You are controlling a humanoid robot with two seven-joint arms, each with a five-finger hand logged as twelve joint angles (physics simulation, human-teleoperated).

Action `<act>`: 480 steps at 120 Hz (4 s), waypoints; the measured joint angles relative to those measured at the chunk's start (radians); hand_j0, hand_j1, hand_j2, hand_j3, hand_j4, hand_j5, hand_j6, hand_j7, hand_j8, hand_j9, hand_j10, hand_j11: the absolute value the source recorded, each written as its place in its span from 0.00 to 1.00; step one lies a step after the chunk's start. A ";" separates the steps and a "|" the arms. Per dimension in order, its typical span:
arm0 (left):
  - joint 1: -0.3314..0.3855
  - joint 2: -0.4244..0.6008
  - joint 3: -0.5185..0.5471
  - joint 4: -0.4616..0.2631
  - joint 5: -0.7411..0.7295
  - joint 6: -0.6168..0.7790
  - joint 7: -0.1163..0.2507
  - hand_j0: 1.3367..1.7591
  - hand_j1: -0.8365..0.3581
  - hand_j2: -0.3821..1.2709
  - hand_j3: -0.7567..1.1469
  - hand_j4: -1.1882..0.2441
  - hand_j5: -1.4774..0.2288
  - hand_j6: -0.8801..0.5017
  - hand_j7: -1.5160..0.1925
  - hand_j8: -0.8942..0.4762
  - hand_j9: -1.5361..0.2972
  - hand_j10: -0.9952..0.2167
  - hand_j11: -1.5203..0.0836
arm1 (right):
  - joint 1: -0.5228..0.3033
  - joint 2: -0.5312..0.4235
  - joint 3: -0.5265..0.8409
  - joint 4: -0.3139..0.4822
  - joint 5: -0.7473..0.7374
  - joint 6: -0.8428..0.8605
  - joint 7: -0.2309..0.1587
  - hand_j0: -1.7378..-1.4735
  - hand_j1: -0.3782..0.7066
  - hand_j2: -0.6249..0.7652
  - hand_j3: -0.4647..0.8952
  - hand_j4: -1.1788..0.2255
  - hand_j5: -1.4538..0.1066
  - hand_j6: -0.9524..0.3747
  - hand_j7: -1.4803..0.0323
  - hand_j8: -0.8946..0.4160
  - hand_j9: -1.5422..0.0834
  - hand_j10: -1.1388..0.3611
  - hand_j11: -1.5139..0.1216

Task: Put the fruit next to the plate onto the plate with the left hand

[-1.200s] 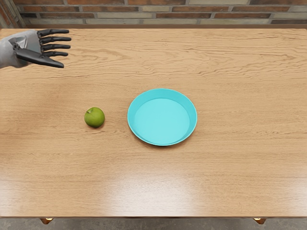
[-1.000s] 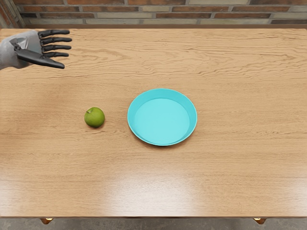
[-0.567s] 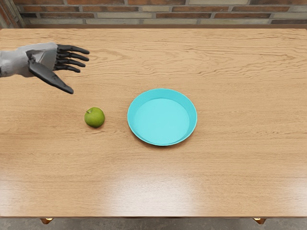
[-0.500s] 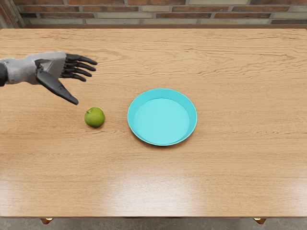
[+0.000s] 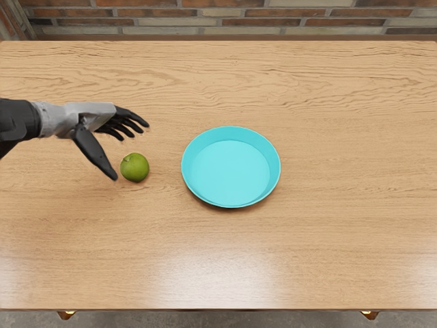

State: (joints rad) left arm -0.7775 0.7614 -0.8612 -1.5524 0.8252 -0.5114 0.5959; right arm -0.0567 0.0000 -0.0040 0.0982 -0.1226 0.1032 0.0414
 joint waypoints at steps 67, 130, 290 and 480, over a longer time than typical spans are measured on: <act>-0.123 -0.181 0.228 -0.030 0.281 0.350 0.015 0.76 0.75 0.26 0.40 0.66 0.68 0.46 0.70 0.47 0.66 0.62 0.75 | 0.000 0.000 0.000 0.000 0.000 0.000 0.000 0.30 0.07 0.44 0.34 0.81 0.90 0.69 0.95 0.65 0.92 0.73 0.90; -0.082 -0.167 0.260 -0.027 0.283 0.413 0.015 0.76 0.75 0.26 0.40 0.66 0.68 0.46 0.70 0.47 0.66 0.62 0.75 | 0.000 0.000 0.000 0.000 0.000 0.000 0.000 0.30 0.07 0.44 0.34 0.81 0.90 0.69 0.95 0.65 0.92 0.73 0.90; -0.716 -0.095 1.073 -0.137 -0.087 0.647 0.015 0.76 0.75 0.26 0.40 0.66 0.68 0.46 0.70 0.47 0.66 0.62 0.75 | 0.000 0.000 0.000 0.000 0.000 0.000 0.000 0.30 0.07 0.44 0.34 0.81 0.90 0.69 0.95 0.65 0.92 0.73 0.90; -0.733 -0.297 1.279 0.098 -0.229 0.733 0.015 0.76 0.53 0.29 0.40 0.49 0.52 0.29 0.54 0.34 0.51 0.43 0.57 | 0.000 0.000 0.000 0.000 0.000 0.000 0.000 0.30 0.07 0.44 0.34 0.81 0.90 0.69 0.95 0.65 0.92 0.73 0.90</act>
State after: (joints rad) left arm -1.5105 0.4648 0.4180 -1.4541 0.5959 0.2218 0.6109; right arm -0.0568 0.0000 -0.0044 0.0982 -0.1226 0.1032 0.0414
